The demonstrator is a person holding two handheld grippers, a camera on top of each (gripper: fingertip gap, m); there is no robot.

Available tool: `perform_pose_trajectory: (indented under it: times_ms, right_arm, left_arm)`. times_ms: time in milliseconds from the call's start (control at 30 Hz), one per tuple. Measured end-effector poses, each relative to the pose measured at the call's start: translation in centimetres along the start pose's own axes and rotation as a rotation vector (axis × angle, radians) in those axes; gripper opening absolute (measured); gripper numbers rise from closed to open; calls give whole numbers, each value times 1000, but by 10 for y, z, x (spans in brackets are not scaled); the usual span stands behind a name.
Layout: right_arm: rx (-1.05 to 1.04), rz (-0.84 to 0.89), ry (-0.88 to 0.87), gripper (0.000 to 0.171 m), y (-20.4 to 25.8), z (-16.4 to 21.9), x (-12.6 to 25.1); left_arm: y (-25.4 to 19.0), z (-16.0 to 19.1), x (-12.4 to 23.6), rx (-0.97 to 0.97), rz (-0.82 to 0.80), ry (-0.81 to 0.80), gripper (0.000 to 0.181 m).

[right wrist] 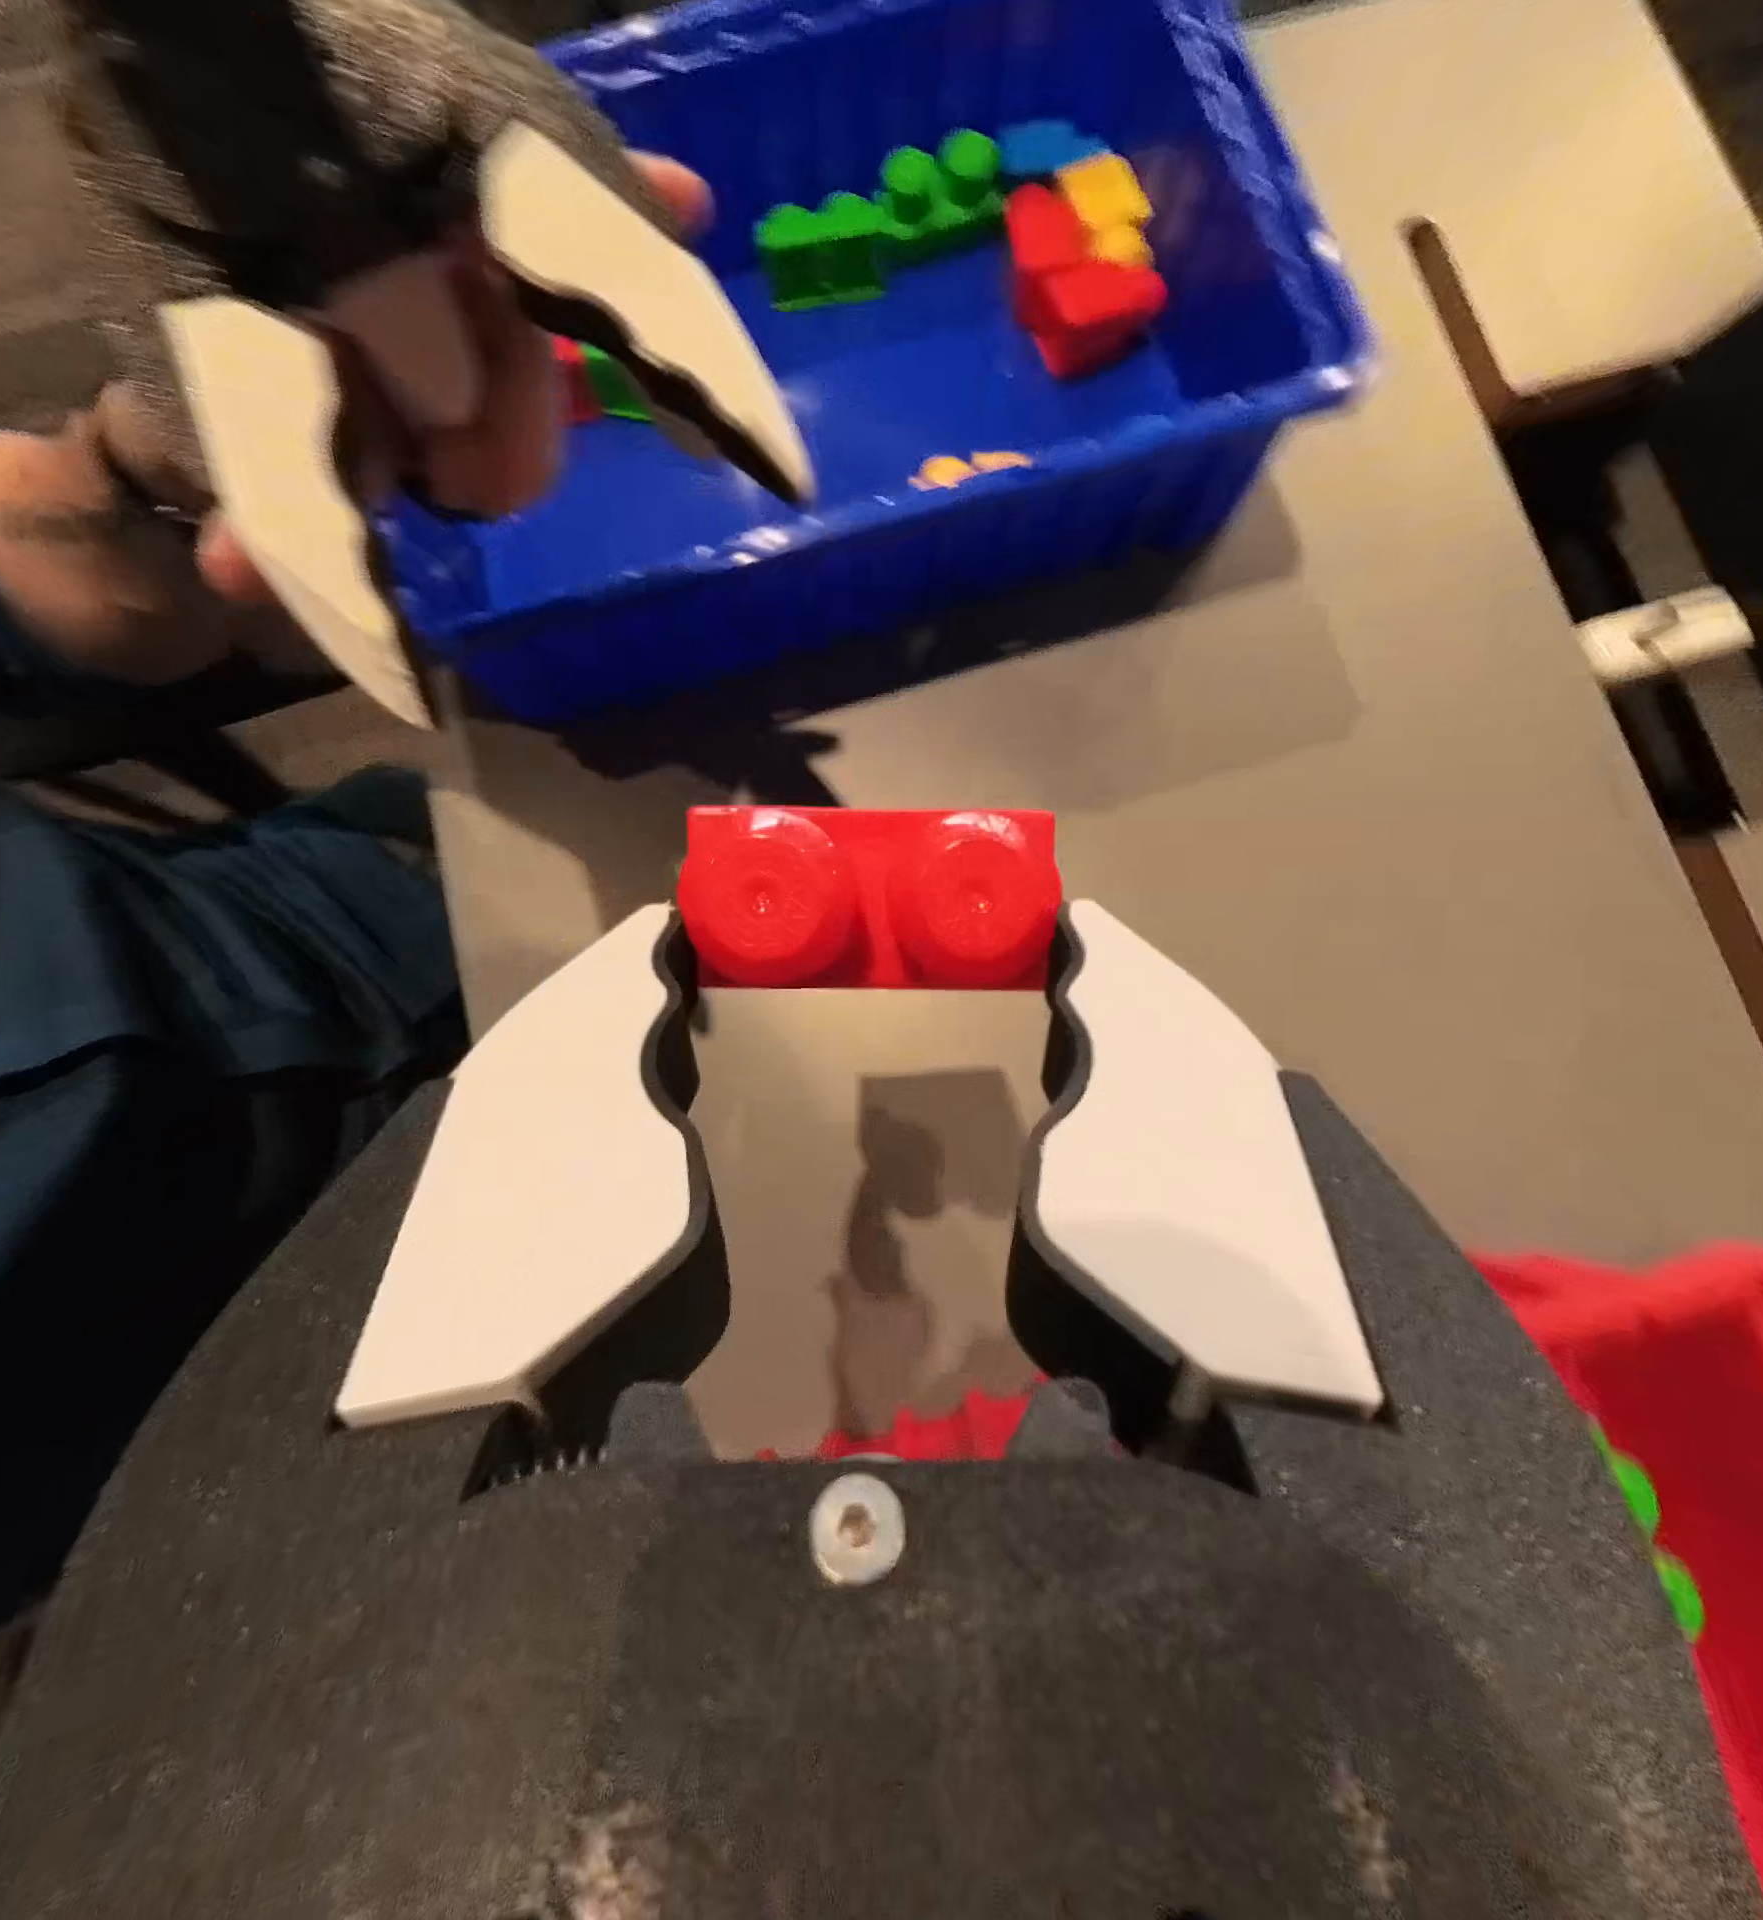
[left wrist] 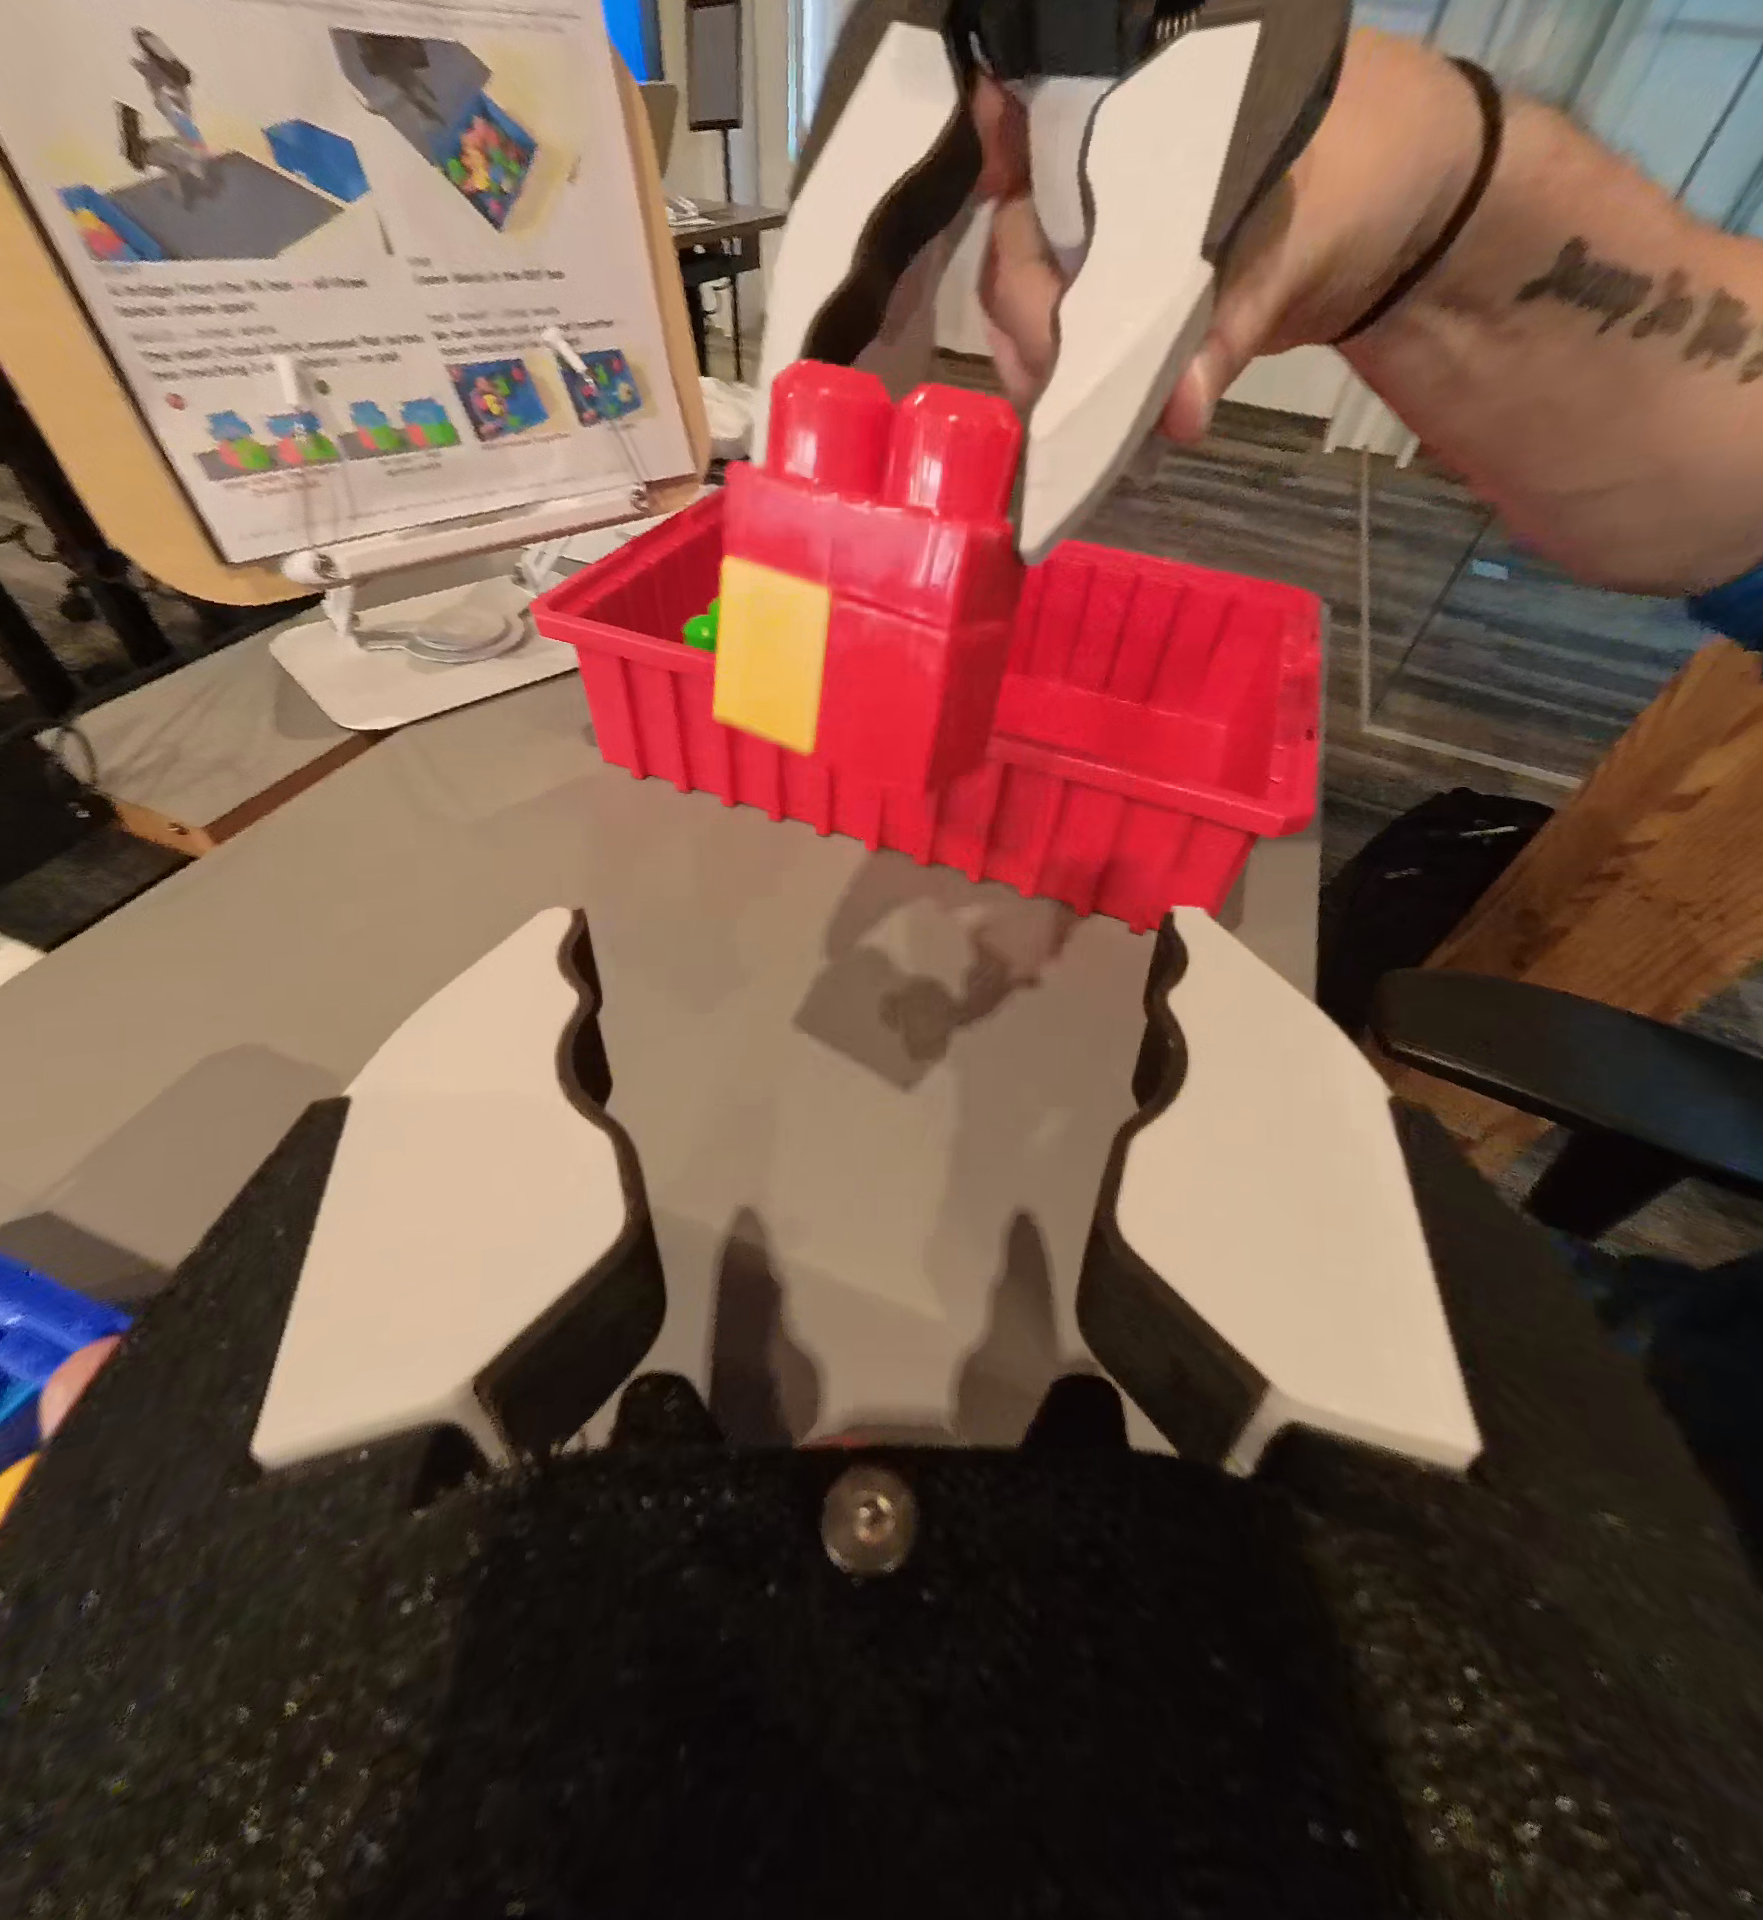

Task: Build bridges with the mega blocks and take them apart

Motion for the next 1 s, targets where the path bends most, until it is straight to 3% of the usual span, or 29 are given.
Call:
perform_pose_trajectory:
  times_ms: [167,467,633,1000]
  right_arm:
    - [-267,249,103,66,-69,53,28]
    - [-644,603,397,66,-162,192,77]
    - [-736,714,572,66,-187,250,68]
    - [-920,714,566,66,-205,297,27]
  left_arm:
    - [3,-6,13,3,-31,-31,99]
    - [-8,-25,17,-56,-13,-66,94]
    - [-13,-34,15,-84,2,-75,92]
    - [-10,-35,18,-93,1,-69,89]
Point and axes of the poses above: each gripper's, where its closed fingertips meet, x back along the fingers, z out of its underside, y = z × x across the jaws, the point moved 4 cm from there along x, back along the fingers, and after that the axes turned 14 degrees about z, right-handed, at the moved point
